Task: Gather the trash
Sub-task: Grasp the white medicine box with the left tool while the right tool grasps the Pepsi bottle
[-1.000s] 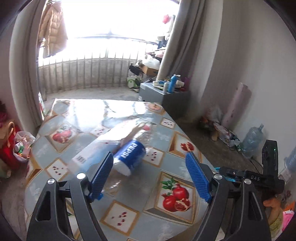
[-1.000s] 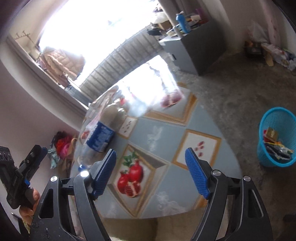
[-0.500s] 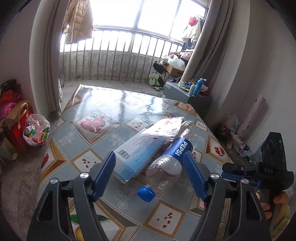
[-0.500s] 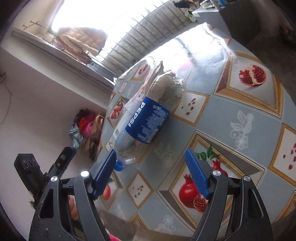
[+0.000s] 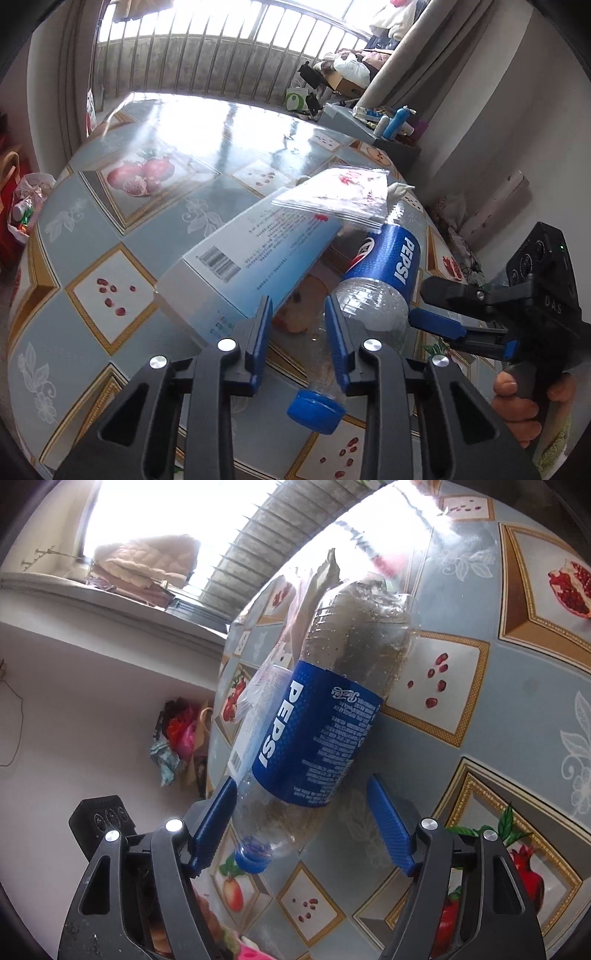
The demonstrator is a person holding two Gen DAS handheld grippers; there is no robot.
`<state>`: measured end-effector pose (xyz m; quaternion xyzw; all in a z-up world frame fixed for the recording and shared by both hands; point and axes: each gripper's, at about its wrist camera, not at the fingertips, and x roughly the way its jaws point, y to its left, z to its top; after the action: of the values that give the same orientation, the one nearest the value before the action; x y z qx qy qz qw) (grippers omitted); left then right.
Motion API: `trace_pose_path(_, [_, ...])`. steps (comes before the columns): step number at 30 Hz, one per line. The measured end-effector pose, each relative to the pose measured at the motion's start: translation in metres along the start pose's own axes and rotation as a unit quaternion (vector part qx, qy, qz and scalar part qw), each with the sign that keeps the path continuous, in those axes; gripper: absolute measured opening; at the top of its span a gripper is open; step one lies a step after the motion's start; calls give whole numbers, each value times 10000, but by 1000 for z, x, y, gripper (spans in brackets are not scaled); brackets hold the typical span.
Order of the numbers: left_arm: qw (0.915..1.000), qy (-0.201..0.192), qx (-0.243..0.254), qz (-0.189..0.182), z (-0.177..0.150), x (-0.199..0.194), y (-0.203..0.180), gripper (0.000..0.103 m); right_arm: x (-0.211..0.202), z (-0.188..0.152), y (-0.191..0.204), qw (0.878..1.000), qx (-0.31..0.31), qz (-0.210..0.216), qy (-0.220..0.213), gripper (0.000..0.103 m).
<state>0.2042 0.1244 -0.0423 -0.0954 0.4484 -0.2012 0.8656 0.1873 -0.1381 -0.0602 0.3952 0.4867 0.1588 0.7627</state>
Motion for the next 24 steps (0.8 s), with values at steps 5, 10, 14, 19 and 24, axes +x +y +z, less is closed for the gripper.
trace_pose_path(5, [9986, 225, 200, -432, -12, 5, -22, 28, -17, -5, -7, 10000, 54, -32, -23, 70])
trace_pose_path(10, [9932, 461, 359, -1011, -28, 10, -49, 28, -38, -8, -20, 9993, 137, -316, -166, 66])
trace_pose_path(14, [9936, 106, 771, -816, -26, -2, -57, 30, -40, -7, -25, 9988, 180, -424, -161, 58])
trace_pose_path(19, [9979, -462, 439, -83, 8, -14, -11, 40, -38, -9, -19, 9984, 45, -518, -204, 57])
trace_pose_path(24, [9959, -616, 98, 654, 46, 10, 38, 47, -38, -11, -19, 9981, -13, -569, -228, 57])
